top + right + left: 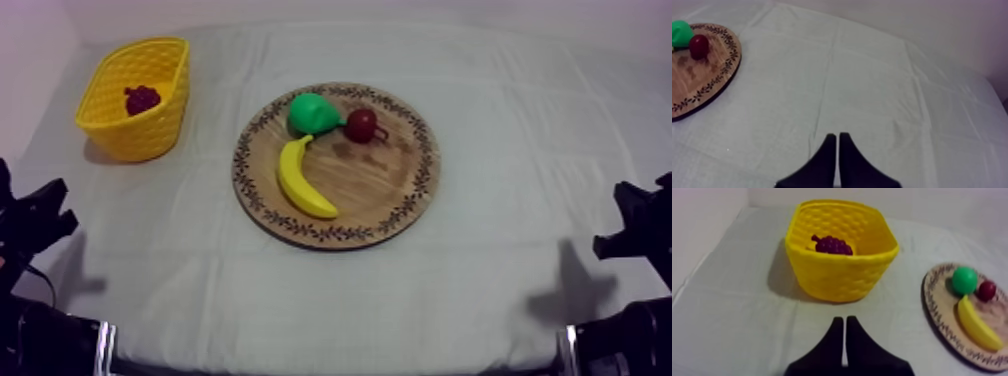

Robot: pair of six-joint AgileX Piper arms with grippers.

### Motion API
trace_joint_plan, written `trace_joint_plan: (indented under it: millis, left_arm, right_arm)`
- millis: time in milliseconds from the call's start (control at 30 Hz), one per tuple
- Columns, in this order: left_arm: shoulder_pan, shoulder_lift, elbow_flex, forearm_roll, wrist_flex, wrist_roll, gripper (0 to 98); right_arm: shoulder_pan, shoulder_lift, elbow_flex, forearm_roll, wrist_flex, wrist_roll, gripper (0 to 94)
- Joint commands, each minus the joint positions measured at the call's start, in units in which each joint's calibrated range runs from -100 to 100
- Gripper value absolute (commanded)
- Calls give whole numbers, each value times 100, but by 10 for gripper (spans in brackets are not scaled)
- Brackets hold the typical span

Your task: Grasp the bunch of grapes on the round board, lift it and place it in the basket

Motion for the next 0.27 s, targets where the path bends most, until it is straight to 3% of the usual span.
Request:
trace_joint_plan:
  millis: [0,233]
  left_arm:
    - [3,-184,34,-13,-108,183,0]
    - [29,-299,74,-26,-231,217,0]
  right_arm:
    - [0,0,-4,-2,0,-2,3]
    - [0,0,-4,-2,0,2,3]
